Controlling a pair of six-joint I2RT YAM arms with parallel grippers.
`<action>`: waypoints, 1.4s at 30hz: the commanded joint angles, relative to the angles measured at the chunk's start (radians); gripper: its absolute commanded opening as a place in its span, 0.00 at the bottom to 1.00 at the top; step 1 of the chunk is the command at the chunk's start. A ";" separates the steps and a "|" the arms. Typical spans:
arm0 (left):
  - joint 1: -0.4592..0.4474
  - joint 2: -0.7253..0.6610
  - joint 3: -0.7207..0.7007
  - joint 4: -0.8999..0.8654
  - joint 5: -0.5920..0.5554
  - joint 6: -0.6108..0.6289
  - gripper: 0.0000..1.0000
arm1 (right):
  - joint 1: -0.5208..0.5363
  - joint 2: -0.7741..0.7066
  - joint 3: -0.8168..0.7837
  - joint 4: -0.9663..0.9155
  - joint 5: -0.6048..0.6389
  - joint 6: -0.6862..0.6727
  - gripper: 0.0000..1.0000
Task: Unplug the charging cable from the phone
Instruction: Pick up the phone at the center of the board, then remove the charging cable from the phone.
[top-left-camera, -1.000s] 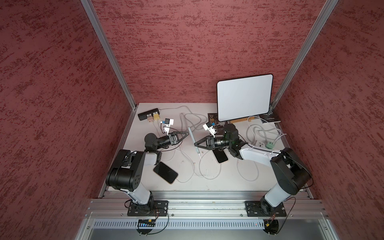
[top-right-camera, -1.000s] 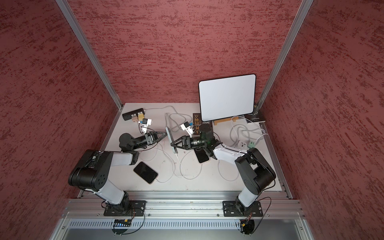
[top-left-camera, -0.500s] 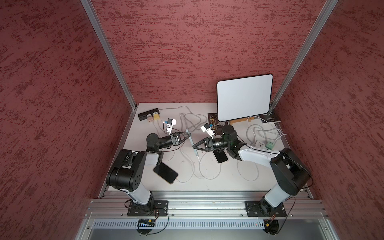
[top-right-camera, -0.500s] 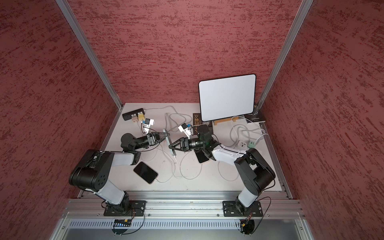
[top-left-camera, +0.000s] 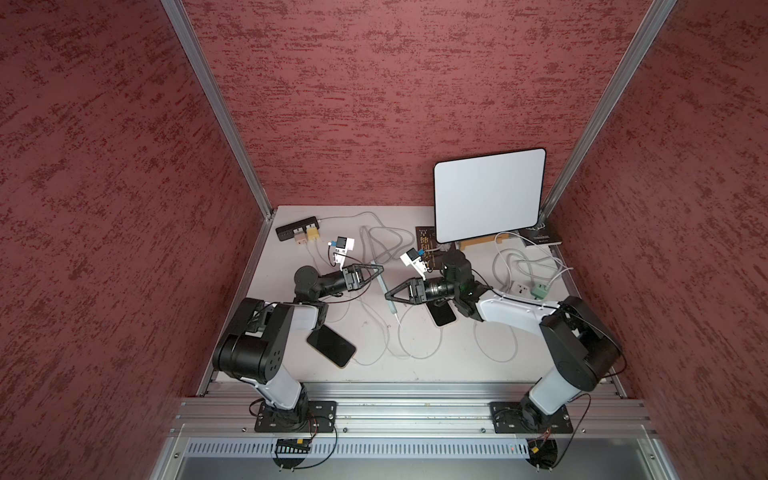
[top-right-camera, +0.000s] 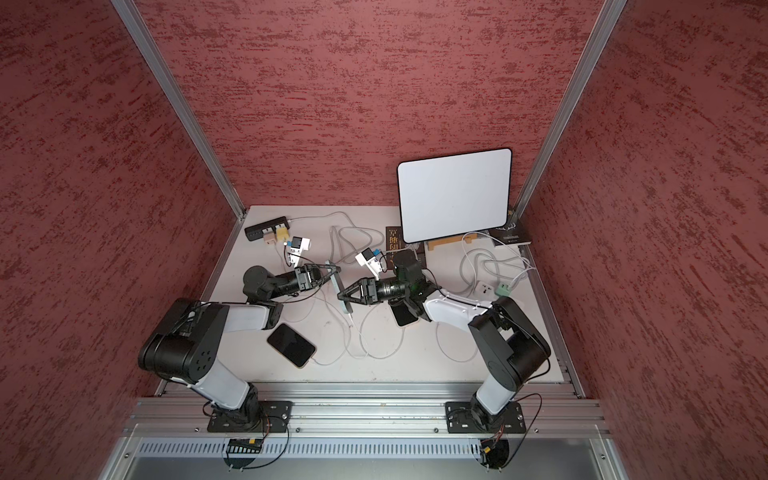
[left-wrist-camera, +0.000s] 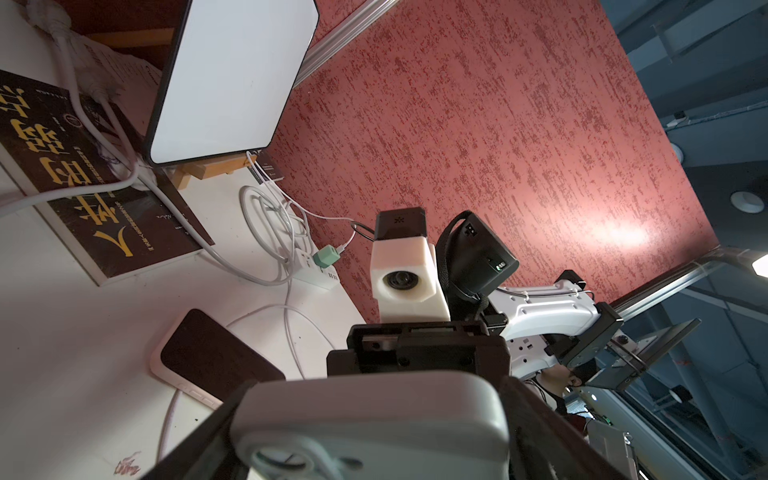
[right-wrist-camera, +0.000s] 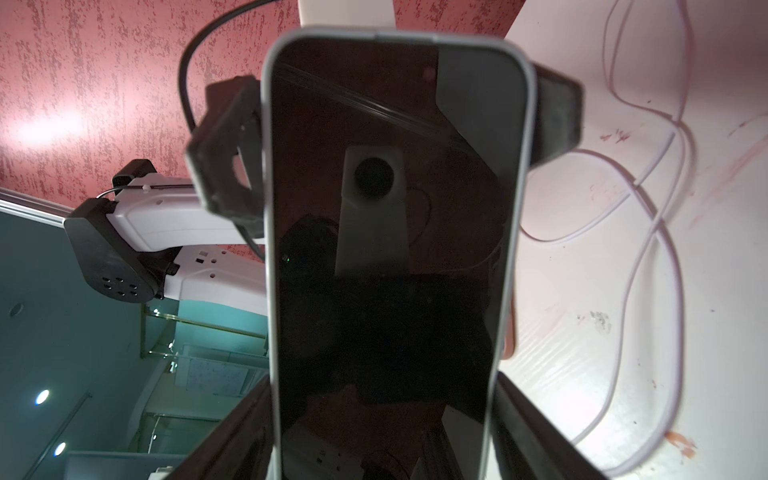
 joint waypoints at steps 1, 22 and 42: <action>-0.006 0.002 0.029 0.025 0.020 -0.001 0.80 | 0.007 -0.022 0.040 -0.002 0.012 -0.038 0.38; 0.040 -0.051 0.030 0.013 0.029 0.018 0.06 | 0.007 -0.070 0.060 -0.285 0.006 -0.313 0.93; 0.096 -0.130 0.011 -0.123 -0.018 0.096 0.00 | 0.063 -0.061 -0.030 -0.309 0.000 -0.436 0.72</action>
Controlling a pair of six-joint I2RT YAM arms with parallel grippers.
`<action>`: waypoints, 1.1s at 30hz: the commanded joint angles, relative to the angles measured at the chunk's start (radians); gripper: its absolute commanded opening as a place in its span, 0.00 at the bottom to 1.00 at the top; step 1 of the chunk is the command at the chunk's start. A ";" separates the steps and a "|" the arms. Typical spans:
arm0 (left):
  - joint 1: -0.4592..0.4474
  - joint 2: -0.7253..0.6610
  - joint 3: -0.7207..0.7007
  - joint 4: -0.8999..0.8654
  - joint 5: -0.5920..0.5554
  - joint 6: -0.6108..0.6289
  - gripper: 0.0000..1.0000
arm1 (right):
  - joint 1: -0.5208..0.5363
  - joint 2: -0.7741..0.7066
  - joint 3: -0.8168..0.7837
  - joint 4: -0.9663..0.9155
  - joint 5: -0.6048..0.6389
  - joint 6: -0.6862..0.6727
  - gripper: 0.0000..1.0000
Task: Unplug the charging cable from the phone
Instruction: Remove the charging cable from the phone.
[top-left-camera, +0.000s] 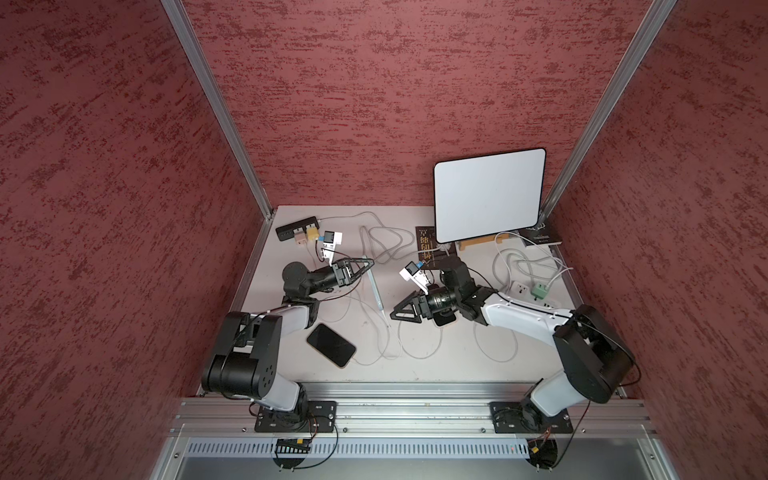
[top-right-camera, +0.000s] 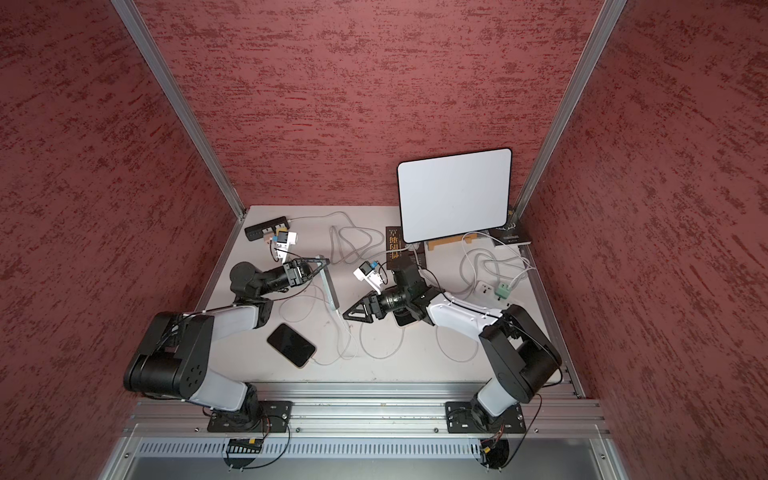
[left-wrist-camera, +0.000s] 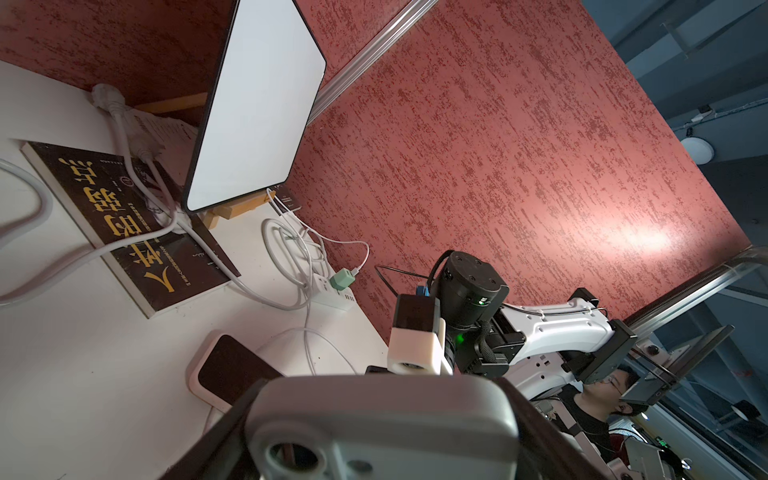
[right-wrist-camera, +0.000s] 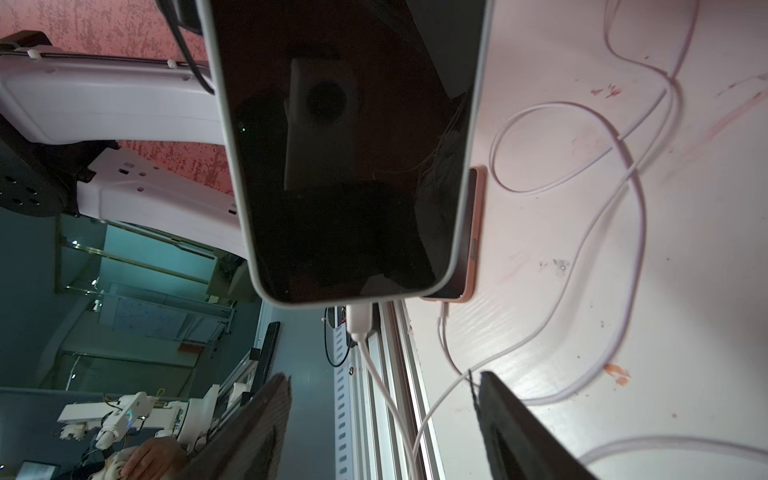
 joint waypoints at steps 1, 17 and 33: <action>0.007 -0.021 -0.002 0.003 -0.023 0.020 0.00 | 0.030 0.020 -0.003 0.027 -0.004 -0.026 0.70; 0.016 -0.024 -0.016 0.002 -0.030 0.021 0.00 | 0.082 0.088 0.000 0.104 0.021 0.015 0.40; 0.020 -0.023 -0.022 0.006 -0.029 0.024 0.00 | 0.082 0.087 0.007 0.073 0.025 -0.001 0.00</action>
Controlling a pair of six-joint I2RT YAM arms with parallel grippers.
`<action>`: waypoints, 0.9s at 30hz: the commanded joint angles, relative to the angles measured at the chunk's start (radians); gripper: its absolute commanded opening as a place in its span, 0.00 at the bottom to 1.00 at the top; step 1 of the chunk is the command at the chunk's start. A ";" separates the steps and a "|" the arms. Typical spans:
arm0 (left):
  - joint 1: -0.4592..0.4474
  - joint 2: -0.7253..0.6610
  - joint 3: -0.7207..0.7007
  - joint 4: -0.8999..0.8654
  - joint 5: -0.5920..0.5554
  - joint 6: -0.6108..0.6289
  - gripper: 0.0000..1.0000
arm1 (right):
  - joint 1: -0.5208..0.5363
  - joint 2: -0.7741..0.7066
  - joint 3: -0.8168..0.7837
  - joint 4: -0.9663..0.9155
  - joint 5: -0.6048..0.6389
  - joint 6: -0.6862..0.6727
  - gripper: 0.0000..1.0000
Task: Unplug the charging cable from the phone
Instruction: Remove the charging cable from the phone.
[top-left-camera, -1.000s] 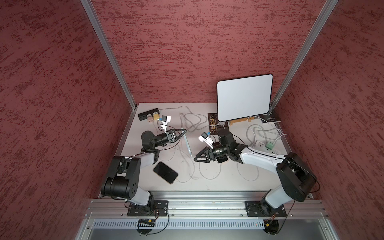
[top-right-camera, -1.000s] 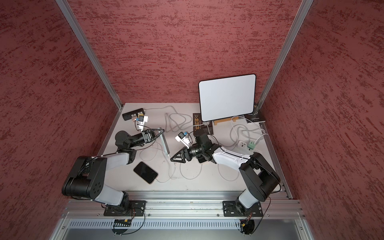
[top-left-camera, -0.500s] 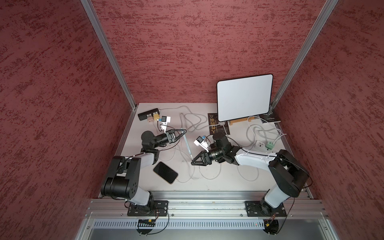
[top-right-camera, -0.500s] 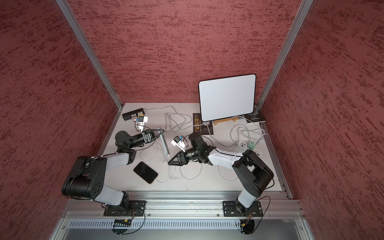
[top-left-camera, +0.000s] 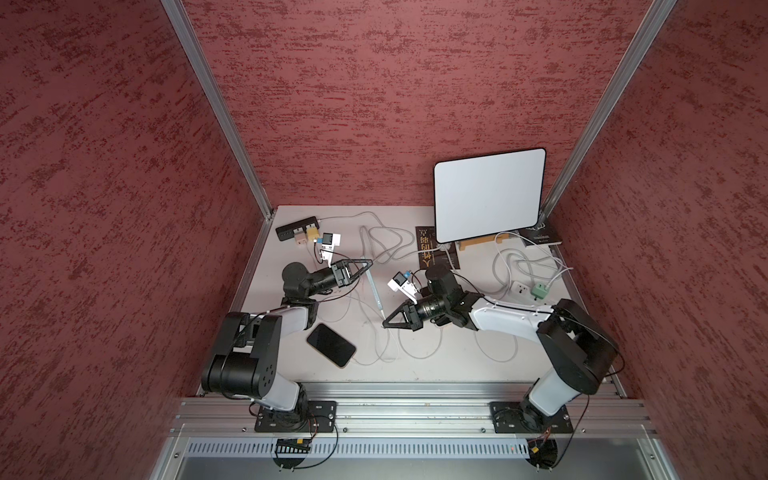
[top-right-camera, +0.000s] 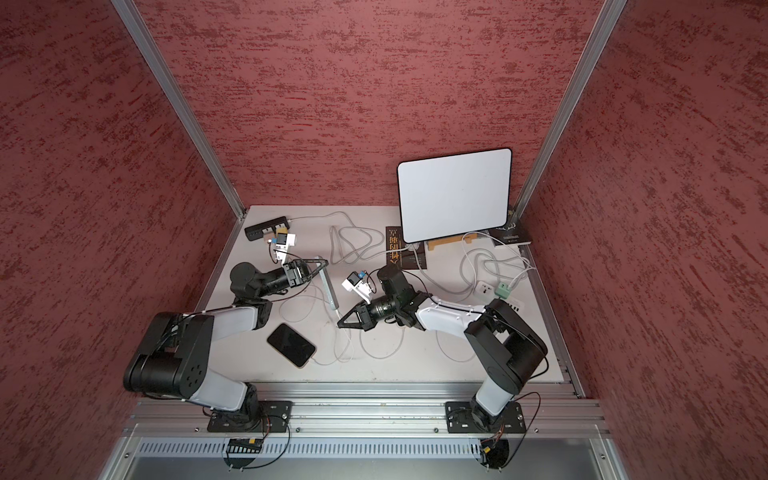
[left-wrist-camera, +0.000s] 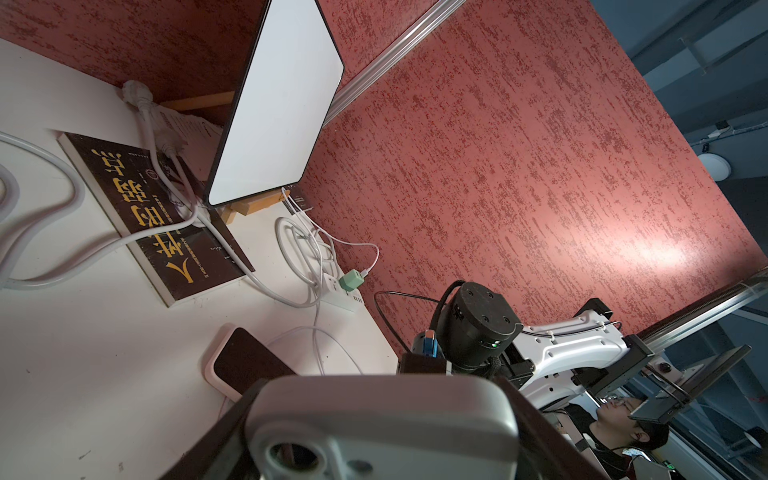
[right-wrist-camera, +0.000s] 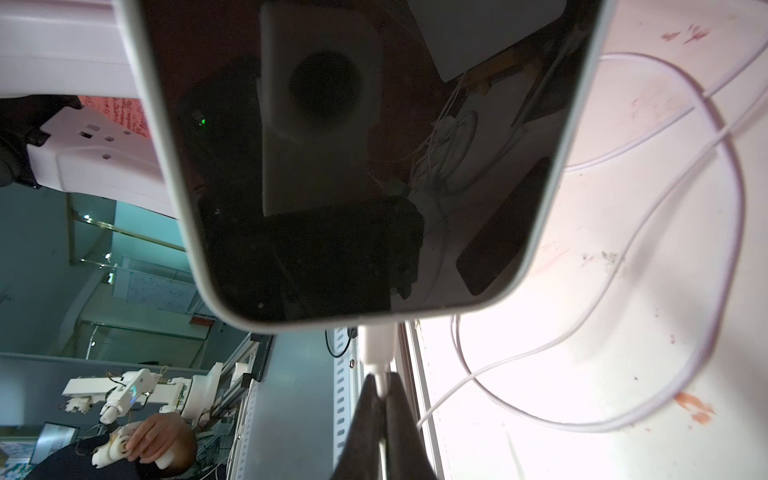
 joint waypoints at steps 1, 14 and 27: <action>0.010 -0.022 -0.005 0.030 -0.018 0.009 0.00 | 0.008 0.007 0.007 0.005 0.009 -0.015 0.00; 0.036 -0.041 -0.007 0.027 -0.038 -0.002 0.00 | 0.014 0.022 0.009 -0.061 0.031 -0.066 0.00; 0.050 -0.083 -0.008 0.006 -0.048 0.000 0.00 | 0.015 0.027 0.054 -0.212 0.120 -0.141 0.18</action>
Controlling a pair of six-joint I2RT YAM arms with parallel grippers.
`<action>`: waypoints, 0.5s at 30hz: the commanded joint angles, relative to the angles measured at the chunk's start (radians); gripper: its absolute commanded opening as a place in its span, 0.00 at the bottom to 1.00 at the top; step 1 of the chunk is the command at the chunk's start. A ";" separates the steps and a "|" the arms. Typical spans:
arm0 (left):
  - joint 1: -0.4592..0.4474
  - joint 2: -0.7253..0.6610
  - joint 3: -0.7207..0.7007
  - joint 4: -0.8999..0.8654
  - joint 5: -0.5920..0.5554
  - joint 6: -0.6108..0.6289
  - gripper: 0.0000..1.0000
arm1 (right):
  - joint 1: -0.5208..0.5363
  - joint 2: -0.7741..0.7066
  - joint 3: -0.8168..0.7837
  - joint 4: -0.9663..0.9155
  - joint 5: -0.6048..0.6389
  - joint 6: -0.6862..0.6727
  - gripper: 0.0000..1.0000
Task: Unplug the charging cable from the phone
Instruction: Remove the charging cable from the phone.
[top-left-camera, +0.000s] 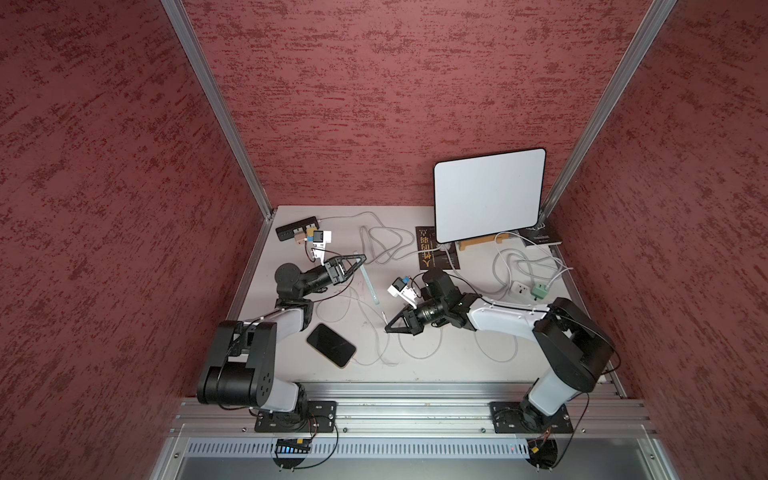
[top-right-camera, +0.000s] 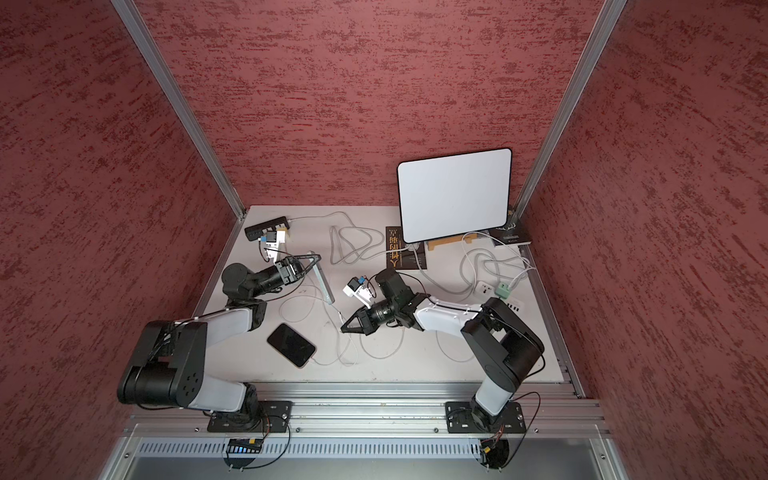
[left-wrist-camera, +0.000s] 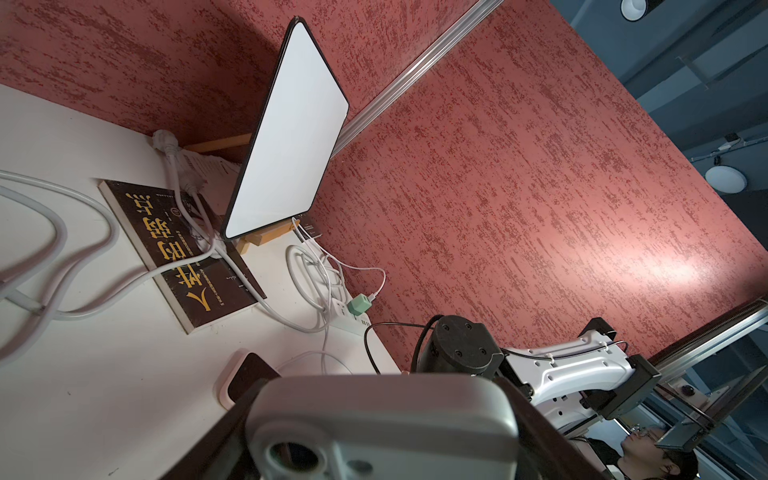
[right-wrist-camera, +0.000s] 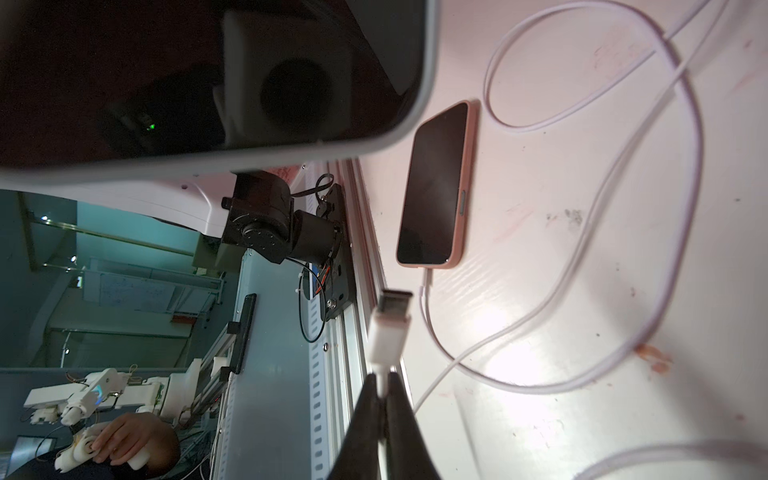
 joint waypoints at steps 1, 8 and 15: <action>0.007 -0.027 -0.004 0.016 -0.010 0.002 0.00 | 0.005 0.005 0.052 -0.084 0.056 -0.051 0.25; 0.006 -0.027 -0.014 0.031 0.006 0.004 0.00 | -0.019 -0.014 0.080 -0.133 0.063 -0.057 0.71; 0.006 -0.020 -0.017 0.061 0.028 0.001 0.00 | -0.032 -0.040 0.108 -0.173 0.024 -0.074 0.99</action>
